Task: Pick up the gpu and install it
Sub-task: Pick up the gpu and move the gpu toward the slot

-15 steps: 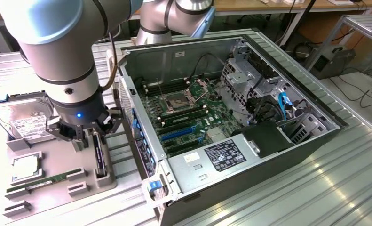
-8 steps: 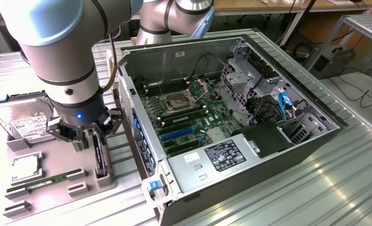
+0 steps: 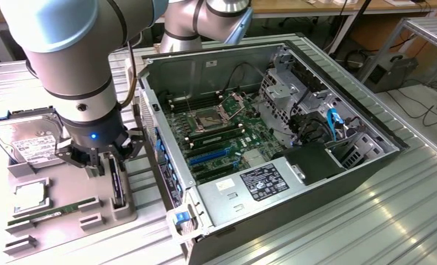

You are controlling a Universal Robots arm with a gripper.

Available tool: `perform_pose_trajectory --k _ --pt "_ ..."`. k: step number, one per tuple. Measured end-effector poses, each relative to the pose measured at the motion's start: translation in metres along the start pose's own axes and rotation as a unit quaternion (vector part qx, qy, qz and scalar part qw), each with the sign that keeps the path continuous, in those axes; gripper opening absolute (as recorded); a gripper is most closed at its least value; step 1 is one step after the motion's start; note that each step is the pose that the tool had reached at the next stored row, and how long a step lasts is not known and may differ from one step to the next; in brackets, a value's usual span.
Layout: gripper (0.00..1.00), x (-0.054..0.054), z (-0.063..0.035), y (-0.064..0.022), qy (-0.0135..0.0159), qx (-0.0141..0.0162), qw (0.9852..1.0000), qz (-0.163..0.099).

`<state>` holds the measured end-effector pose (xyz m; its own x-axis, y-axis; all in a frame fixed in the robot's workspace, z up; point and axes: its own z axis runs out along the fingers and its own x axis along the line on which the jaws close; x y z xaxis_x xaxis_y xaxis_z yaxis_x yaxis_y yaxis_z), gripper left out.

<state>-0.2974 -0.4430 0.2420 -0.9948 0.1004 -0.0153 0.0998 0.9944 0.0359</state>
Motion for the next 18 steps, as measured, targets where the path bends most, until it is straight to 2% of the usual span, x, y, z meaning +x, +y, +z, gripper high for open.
perform_pose_trajectory --k 8,9,11,12,18 --pt "0.41 0.0 0.0003 0.0008 0.0 0.0001 1.0 0.0" --pt "0.34 0.0 0.0003 0.0008 0.0001 0.0001 1.0 0.0" --pt "0.34 0.0 0.0003 0.0008 0.0001 0.0001 1.0 0.0" --pt "0.27 0.0 0.0003 0.0008 0.0 0.0001 1.0 0.0" --pt "0.27 0.0001 0.0003 0.0008 0.0004 0.0 0.9999 -0.01"
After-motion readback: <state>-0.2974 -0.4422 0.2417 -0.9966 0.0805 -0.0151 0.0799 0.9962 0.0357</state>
